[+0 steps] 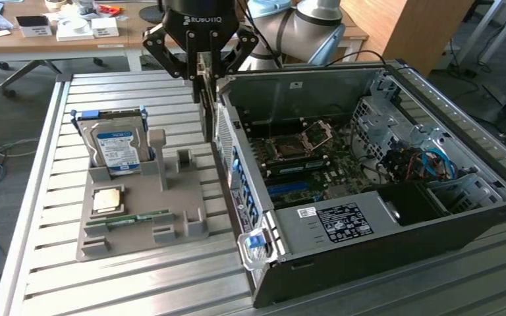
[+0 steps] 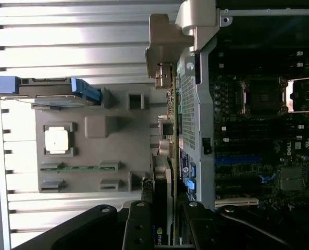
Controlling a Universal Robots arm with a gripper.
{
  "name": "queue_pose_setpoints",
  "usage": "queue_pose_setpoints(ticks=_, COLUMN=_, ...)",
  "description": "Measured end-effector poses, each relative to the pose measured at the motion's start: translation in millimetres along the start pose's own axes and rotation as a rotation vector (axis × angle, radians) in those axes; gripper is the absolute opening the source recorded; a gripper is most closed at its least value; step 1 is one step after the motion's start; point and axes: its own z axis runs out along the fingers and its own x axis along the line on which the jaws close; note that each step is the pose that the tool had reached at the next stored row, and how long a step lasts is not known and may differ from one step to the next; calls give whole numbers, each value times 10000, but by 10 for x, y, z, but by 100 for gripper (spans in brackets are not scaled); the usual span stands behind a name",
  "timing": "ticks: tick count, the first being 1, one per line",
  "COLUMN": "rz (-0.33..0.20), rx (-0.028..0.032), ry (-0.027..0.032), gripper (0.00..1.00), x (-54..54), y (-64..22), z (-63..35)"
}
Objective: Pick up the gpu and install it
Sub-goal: 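Pick up the gpu and move the gpu toward the slot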
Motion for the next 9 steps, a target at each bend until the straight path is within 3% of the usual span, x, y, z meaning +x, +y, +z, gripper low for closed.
queue_pose_setpoints(ticks=9, rz=1, rx=-5, ry=1, gripper=27, x=-181, y=22, z=5)
